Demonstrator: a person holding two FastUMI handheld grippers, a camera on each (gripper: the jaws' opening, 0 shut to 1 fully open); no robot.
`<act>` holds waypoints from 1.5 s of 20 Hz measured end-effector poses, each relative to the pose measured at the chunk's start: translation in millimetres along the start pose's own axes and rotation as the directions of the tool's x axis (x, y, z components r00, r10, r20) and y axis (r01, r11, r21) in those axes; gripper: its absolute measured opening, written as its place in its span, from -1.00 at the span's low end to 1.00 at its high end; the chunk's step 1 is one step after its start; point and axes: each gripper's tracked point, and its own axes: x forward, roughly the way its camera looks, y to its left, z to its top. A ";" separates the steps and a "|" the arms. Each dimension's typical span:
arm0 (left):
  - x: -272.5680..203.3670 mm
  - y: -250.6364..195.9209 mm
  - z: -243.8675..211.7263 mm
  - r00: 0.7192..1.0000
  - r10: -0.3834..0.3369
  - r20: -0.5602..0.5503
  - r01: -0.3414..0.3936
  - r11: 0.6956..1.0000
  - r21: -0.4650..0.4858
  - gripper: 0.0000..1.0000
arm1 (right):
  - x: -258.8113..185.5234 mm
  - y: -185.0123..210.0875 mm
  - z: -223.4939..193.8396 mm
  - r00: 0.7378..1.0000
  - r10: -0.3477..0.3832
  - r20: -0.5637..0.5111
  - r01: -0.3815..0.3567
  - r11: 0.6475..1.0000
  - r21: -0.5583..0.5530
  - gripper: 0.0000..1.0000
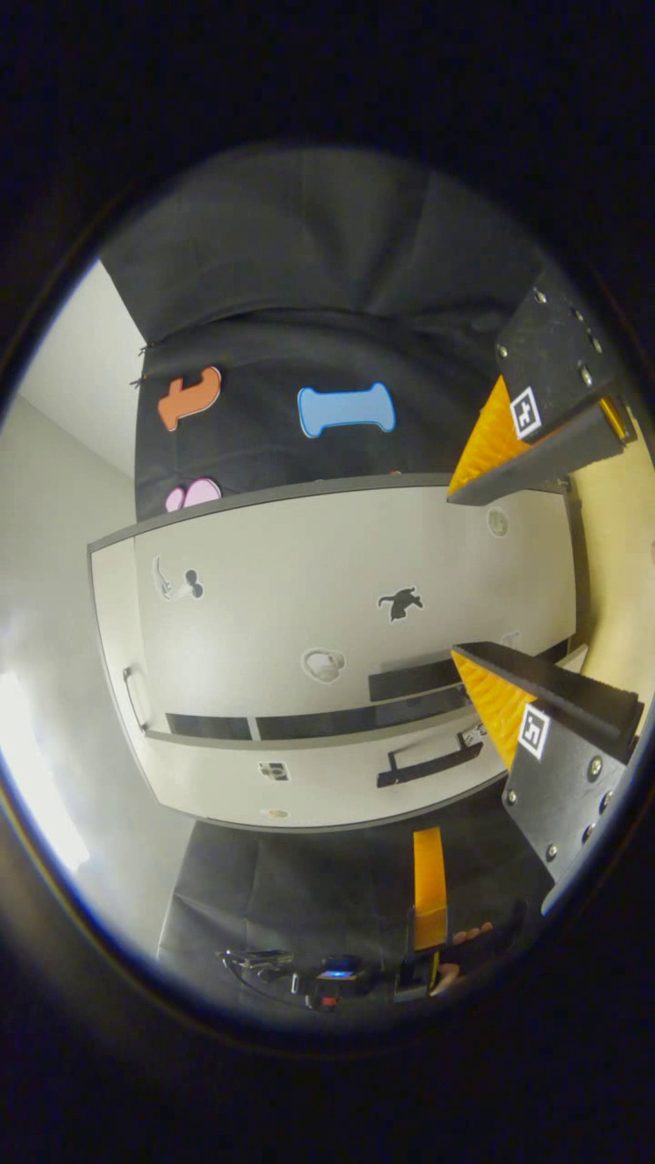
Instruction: Grab one shoe with the right hand and put it into the shoe cabinet, grab the other shoe with the left hand and put it into the shoe cabinet; then close the right door with the right hand and the left door with the left hand.
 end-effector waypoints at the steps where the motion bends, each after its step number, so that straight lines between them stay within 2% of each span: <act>1: -1.9 0.1 1.4 1.000 0.002 0.002 -0.002 1.000 -0.001 0.22 | 0.6 0.4 0.7 1.000 0.001 0.001 -0.001 1.000 0.001 0.80; 2: -2.6 1.2 1.9 1.000 0.004 0.005 -0.004 1.000 -0.002 0.22 | 0.5 0.9 0.9 1.000 0.003 0.001 -0.003 1.000 0.002 0.66; 3: -3.5 2.4 2.7 1.000 0.007 0.006 -0.007 1.000 -0.001 0.22 | -0.4 2.1 1.1 1.000 0.005 0.001 -0.005 1.000 0.002 0.80; 6: -5.2 5.1 2.6 1.000 0.016 0.009 -0.016 1.000 -0.001 0.22 | -0.6 2.4 2.5 1.000 0.008 0.004 -0.008 1.000 0.003 0.80; 7: -6.2 5.4 2.9 1.000 0.017 0.010 -0.017 1.000 -0.002 0.22 | -0.9 2.4 3.0 1.000 0.008 0.005 -0.008 1.000 0.004 0.66; 8: -6.4 5.6 2.4 1.000 0.018 0.010 -0.018 1.000 -0.004 0.22 | 0.0 1.8 4.2 1.000 0.008 0.007 -0.008 1.000 0.005 0.80; 30: -9.9 9.9 -0.4 1.000 0.025 -0.010 -0.025 1.000 0.003 0.22 | -1.3 6.6 1.1 1.000 -0.005 0.002 0.005 1.000 0.022 0.80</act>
